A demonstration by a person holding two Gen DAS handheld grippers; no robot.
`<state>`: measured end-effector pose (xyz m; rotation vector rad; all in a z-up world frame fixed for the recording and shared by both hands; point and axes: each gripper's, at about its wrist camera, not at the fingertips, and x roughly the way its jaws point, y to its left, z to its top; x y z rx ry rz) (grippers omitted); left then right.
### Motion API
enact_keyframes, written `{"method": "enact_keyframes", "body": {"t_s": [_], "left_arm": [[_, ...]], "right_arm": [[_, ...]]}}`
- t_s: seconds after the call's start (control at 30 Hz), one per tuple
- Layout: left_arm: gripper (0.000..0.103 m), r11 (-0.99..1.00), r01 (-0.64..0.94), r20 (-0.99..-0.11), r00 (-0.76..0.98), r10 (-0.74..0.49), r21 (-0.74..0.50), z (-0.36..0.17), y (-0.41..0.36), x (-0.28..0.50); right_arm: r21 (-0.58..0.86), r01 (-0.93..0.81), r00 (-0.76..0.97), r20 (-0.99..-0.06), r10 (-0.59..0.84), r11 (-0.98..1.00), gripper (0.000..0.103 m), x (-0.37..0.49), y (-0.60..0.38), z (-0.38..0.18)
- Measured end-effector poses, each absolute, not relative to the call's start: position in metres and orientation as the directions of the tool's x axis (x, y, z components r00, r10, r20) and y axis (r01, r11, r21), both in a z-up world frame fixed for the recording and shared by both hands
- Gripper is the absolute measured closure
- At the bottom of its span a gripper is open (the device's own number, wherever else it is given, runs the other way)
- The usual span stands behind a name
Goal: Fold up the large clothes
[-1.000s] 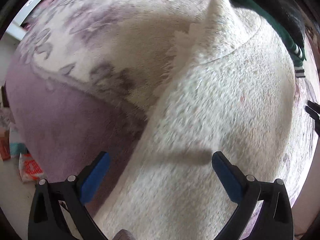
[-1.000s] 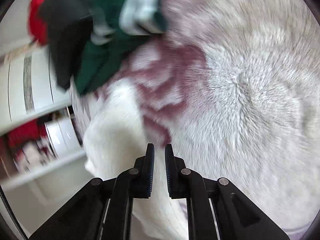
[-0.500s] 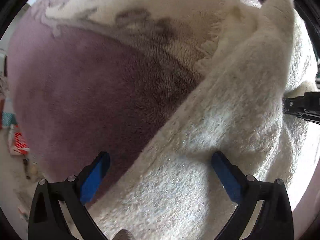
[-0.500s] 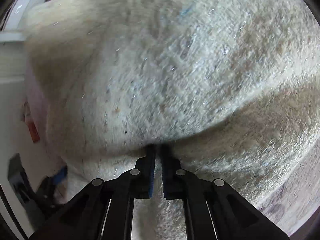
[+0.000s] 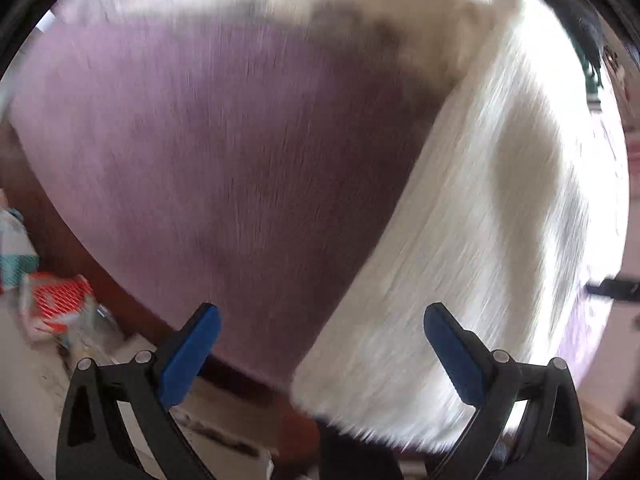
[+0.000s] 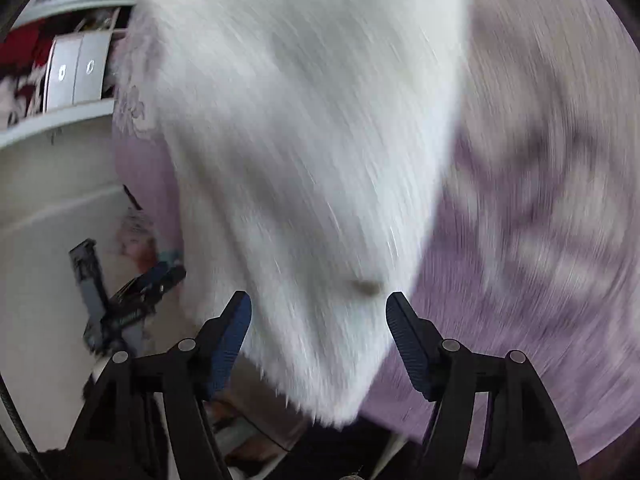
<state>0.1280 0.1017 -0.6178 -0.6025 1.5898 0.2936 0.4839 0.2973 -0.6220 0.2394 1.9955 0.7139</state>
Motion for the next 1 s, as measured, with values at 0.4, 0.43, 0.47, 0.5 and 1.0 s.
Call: {"method": "enact_keyframes", "body": {"t_s": [0.4, 0.43, 0.47, 0.5, 1.0], "left_arm": [[0.025, 0.754, -0.493, -0.892, 0.120, -0.435, -0.434, -0.661, 0.071, 0.125], [0.034, 0.760, -0.479, -0.892, 0.135, -0.430, -0.439, -0.655, 0.067, 0.122], [0.060, 0.758, -0.473, -0.889, 0.151, -0.432, -0.449, -0.649, 0.063, 0.125], [0.067, 0.751, -0.471, -0.883, 0.166, -0.439, -0.462, -0.646, 0.064, 0.123], [0.081, 0.604, -0.430, -0.742, 0.405, -0.535, -0.671, -0.507, 0.135, 0.178]], "right_arm": [[0.717, 0.383, -0.430, -0.420, 0.799, 0.583, 0.028, 0.336, 0.228, -0.698], [0.729, 0.373, -0.423, -0.417, 0.804, 0.574, 0.030, 0.333, 0.235, -0.696], [0.741, 0.348, -0.426, -0.420, 0.801, 0.574, 0.032, 0.331, 0.240, -0.693], [0.743, 0.330, -0.433, -0.429, 0.793, 0.582, 0.046, 0.328, 0.247, -0.693], [0.806, 0.544, -0.116, -0.205, 0.972, 0.235, 0.085, 0.365, 0.308, -0.583]]}}
